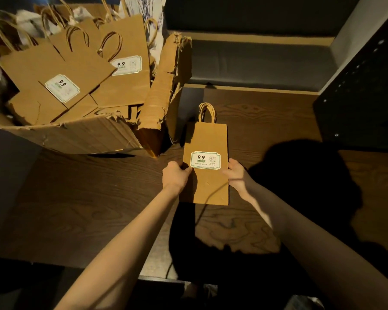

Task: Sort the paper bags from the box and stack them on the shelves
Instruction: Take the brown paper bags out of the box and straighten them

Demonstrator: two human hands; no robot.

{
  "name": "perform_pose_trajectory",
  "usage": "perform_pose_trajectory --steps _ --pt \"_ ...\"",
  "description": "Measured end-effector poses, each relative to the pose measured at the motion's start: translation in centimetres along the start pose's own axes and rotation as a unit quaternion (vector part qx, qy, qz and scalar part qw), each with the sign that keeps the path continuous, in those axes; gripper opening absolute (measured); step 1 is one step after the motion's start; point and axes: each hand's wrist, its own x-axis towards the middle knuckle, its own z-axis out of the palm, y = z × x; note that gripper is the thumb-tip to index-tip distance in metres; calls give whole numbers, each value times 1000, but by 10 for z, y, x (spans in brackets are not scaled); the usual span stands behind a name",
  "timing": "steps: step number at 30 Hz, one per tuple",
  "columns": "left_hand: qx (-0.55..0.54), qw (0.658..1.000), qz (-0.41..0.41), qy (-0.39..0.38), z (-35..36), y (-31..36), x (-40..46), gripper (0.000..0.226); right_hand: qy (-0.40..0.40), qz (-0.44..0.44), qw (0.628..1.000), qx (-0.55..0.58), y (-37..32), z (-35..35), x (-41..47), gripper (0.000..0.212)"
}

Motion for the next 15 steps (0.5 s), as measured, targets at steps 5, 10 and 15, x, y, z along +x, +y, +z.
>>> perform_pose_trajectory --steps 5,10,15 --pt "3 997 32 -70 2 -1 -7 35 34 -30 998 -45 4 11 -2 67" --pt "-24 994 56 -91 0 9 -19 42 19 -63 995 -77 17 -5 18 81" --pt "-35 993 83 -73 -20 35 -29 33 50 -92 987 -120 -41 -5 -29 40"
